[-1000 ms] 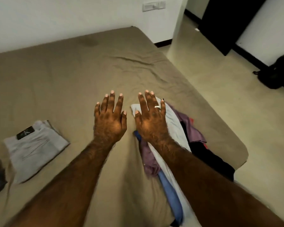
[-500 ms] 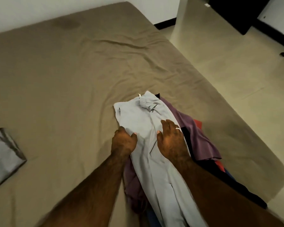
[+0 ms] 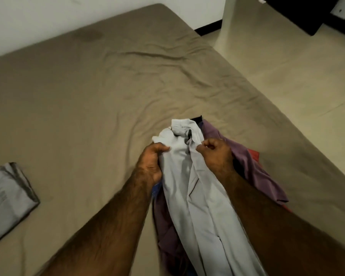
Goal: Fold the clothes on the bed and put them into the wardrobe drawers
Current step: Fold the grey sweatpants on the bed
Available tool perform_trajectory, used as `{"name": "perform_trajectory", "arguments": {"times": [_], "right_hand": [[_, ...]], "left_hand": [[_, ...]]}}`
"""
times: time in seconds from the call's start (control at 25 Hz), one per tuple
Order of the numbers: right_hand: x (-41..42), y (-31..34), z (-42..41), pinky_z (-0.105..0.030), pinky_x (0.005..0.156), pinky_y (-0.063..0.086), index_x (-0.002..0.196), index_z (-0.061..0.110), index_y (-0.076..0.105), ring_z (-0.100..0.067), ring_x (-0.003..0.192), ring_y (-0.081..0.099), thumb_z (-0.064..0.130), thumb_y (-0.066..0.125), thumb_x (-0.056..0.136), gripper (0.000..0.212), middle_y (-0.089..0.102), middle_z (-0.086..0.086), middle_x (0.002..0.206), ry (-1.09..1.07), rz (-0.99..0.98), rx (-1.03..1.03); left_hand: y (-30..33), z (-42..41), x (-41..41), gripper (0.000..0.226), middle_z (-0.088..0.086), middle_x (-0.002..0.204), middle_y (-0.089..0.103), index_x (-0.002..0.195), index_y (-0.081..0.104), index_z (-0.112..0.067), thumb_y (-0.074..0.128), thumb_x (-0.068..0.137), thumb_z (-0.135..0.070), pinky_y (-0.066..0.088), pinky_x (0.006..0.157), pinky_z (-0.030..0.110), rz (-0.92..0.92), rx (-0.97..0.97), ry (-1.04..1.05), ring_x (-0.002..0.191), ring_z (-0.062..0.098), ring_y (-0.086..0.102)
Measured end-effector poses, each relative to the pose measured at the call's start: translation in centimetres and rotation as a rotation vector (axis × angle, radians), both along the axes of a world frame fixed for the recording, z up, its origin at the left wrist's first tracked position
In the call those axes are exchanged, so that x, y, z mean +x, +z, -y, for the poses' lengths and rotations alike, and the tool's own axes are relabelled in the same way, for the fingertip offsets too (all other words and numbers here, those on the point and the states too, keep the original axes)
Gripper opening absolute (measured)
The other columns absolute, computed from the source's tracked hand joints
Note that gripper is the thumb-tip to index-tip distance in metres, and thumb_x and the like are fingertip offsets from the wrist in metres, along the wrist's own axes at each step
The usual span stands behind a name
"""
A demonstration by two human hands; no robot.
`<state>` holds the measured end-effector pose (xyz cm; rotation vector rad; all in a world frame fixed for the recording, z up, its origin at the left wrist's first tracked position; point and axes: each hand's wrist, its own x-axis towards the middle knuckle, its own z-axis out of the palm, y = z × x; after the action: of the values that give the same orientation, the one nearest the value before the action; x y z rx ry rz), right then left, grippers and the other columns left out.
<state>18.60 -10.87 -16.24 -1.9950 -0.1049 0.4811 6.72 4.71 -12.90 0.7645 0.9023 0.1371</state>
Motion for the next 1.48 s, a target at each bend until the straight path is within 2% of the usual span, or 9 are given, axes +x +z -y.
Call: {"name": "perform_trajectory", "arguments": {"times": [0.16, 0.28, 0.4, 0.6, 0.76, 0.96, 1.16, 1.32, 1.48], "right_hand": [[-0.9, 5.9, 0.5, -0.037, 0.075, 0.052, 0.077, 0.011, 0.064, -0.028, 0.078, 0.063, 0.002, 0.067, 0.061, 0.018, 0.066, -0.012, 0.080, -0.112, -0.482, 0.692], [-2.9, 13.6, -0.6, -0.053, 0.102, 0.056, 0.115, -0.002, 0.065, -0.044, 0.109, 0.069, 0.018, 0.094, 0.070, 0.057, 0.072, -0.024, 0.113, 0.051, -0.580, 0.682], [-6.7, 24.2, -2.2, -0.041, 0.086, 0.057, 0.099, 0.003, 0.076, -0.032, 0.088, 0.072, 0.014, 0.091, 0.070, 0.034, 0.077, -0.021, 0.100, 0.302, -0.383, 0.432], [-17.0, 40.7, -6.1, -0.046, 0.097, 0.056, 0.108, 0.004, 0.074, -0.036, 0.100, 0.073, -0.002, 0.072, 0.084, 0.026, 0.078, -0.020, 0.108, 0.341, -0.199, 0.630], [-26.3, 53.1, -7.1, -0.040, 0.087, 0.060, 0.110, 0.009, 0.071, -0.034, 0.101, 0.075, -0.015, 0.057, 0.080, 0.041, 0.079, -0.016, 0.104, 0.362, 0.003, 0.645], [-34.9, 65.6, -6.8, -0.028, 0.061, 0.046, 0.074, 0.006, 0.065, -0.015, 0.065, 0.057, 0.023, 0.085, 0.084, 0.028, 0.061, -0.004, 0.068, 0.504, 0.417, 0.427], [-37.4, 72.6, -6.0, -0.034, 0.058, 0.044, 0.079, 0.002, 0.059, -0.023, 0.064, 0.054, 0.021, 0.070, 0.082, 0.022, 0.057, -0.009, 0.067, 0.178, 0.620, 0.425], [-39.5, 75.6, -5.2, -0.034, 0.070, 0.055, 0.109, 0.025, 0.072, -0.021, 0.076, 0.065, 0.002, 0.074, 0.089, 0.031, 0.072, -0.006, 0.090, 0.435, 0.612, 0.516], [-40.3, 77.6, -5.6, -0.034, 0.071, 0.052, 0.083, 0.016, 0.078, -0.018, 0.074, 0.065, 0.022, 0.086, 0.085, 0.010, 0.075, -0.003, 0.078, 0.445, 0.769, 0.527]], "left_hand": [[6.0, 0.4, -3.1, 0.062, 0.023, 0.122, 0.071, 0.130, 0.065, 0.005, 0.058, 0.069, -0.001, 0.058, 0.099, 0.049, 0.212, -0.200, 0.056, 0.110, 0.040, 0.070], [14.0, -0.5, -5.8, 0.070, 0.028, 0.142, 0.060, 0.142, 0.059, 0.005, 0.078, 0.084, -0.028, 0.046, 0.115, 0.052, 0.350, -0.207, -0.007, 0.133, 0.041, 0.059], [23.1, -2.6, -10.0, 0.080, 0.027, 0.144, 0.060, 0.144, 0.059, 0.002, 0.091, 0.075, -0.023, 0.041, 0.120, 0.052, 0.324, -0.094, -0.054, 0.135, 0.040, 0.058], [39.1, -7.4, -20.5, 0.018, 0.011, 0.102, 0.080, 0.094, 0.083, -0.008, 0.076, 0.079, -0.002, 0.062, 0.083, 0.034, 0.384, 0.316, -0.028, 0.094, 0.023, 0.074], [50.6, -10.4, -31.4, 0.038, 0.020, 0.113, 0.077, 0.119, 0.073, 0.001, 0.081, 0.083, -0.005, 0.062, 0.087, 0.039, 0.357, 0.699, 0.015, 0.101, 0.031, 0.075], [62.8, -12.9, -43.4, 0.019, 0.008, 0.081, 0.072, 0.091, 0.072, -0.001, 0.085, 0.083, -0.011, 0.054, 0.072, 0.035, 0.234, 1.181, 0.166, 0.077, 0.020, 0.066], [70.3, -14.9, -52.9, 0.019, 0.012, 0.085, 0.076, 0.088, 0.076, -0.011, 0.089, 0.076, -0.017, 0.058, 0.076, 0.038, 0.115, 1.393, 0.326, 0.075, 0.017, 0.064], [74.7, -14.5, -57.8, 0.011, -0.001, 0.084, 0.077, 0.085, 0.077, -0.023, 0.085, 0.082, -0.017, 0.059, 0.081, 0.036, 0.105, 1.438, 0.497, 0.081, 0.017, 0.068], [75.8, -12.8, -60.1, 0.010, -0.008, 0.079, 0.074, 0.085, 0.078, -0.028, 0.083, 0.084, -0.020, 0.056, 0.077, 0.034, 0.187, 1.472, 0.566, 0.078, 0.014, 0.065]]}}
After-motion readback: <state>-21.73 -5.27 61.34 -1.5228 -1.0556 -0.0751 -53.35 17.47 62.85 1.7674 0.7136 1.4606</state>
